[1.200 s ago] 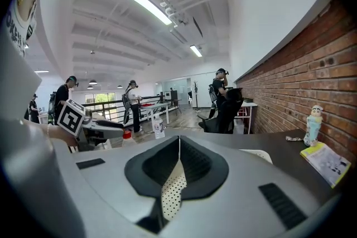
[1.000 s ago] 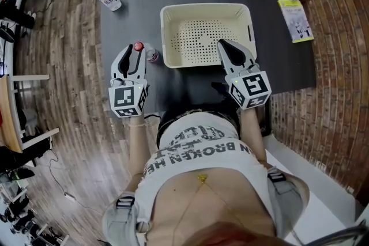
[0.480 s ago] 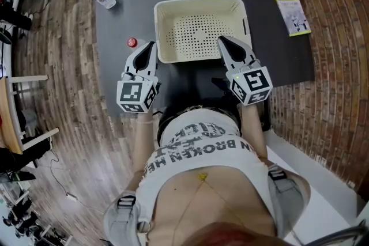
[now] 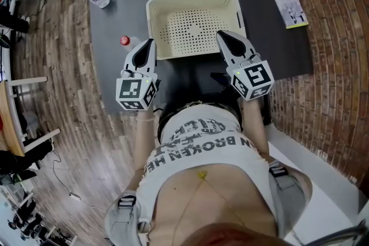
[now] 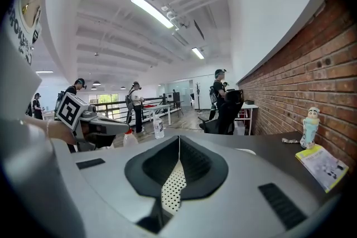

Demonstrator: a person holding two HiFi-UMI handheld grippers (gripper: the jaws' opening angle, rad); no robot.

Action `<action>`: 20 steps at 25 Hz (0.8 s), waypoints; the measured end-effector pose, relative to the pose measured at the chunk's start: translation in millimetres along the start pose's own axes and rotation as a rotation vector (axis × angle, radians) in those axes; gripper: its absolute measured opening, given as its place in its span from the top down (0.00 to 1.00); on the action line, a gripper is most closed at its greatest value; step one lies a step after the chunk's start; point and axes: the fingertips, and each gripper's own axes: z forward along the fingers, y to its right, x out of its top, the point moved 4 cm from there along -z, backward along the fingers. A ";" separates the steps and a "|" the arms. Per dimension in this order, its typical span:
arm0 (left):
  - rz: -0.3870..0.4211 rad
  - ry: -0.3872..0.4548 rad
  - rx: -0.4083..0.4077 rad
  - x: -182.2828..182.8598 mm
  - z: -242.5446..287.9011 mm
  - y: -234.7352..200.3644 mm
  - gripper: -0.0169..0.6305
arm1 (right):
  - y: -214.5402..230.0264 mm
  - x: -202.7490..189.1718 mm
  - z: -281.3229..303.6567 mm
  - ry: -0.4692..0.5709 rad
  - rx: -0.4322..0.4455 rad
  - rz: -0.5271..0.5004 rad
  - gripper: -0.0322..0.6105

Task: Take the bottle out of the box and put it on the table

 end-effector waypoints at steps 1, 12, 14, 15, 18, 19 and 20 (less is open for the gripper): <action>-0.002 -0.003 -0.002 -0.7 0.5 2.2 0.96 | 0.9 -0.3 -1.4 0.000 0.003 -0.001 0.94; 0.039 0.036 -0.102 20.3 15.3 48.2 0.96 | -6.2 2.8 -9.3 0.102 0.030 0.005 0.94; 0.044 0.055 -0.126 29.6 17.3 60.0 0.96 | -14.2 9.6 -9.2 0.134 0.051 -0.011 0.94; 0.046 0.063 -0.136 34.6 17.7 65.2 0.96 | -18.6 13.8 -8.7 0.149 0.064 -0.023 0.94; 0.048 0.087 -0.167 49.1 17.1 78.4 0.96 | -31.3 26.2 -7.3 0.181 0.097 -0.062 0.94; 0.050 0.094 -0.174 53.6 16.1 82.0 0.96 | -35.3 30.3 -7.2 0.189 0.105 -0.071 0.94; 0.052 0.101 -0.180 57.9 14.9 84.9 0.96 | -39.1 34.1 -7.1 0.196 0.114 -0.076 0.94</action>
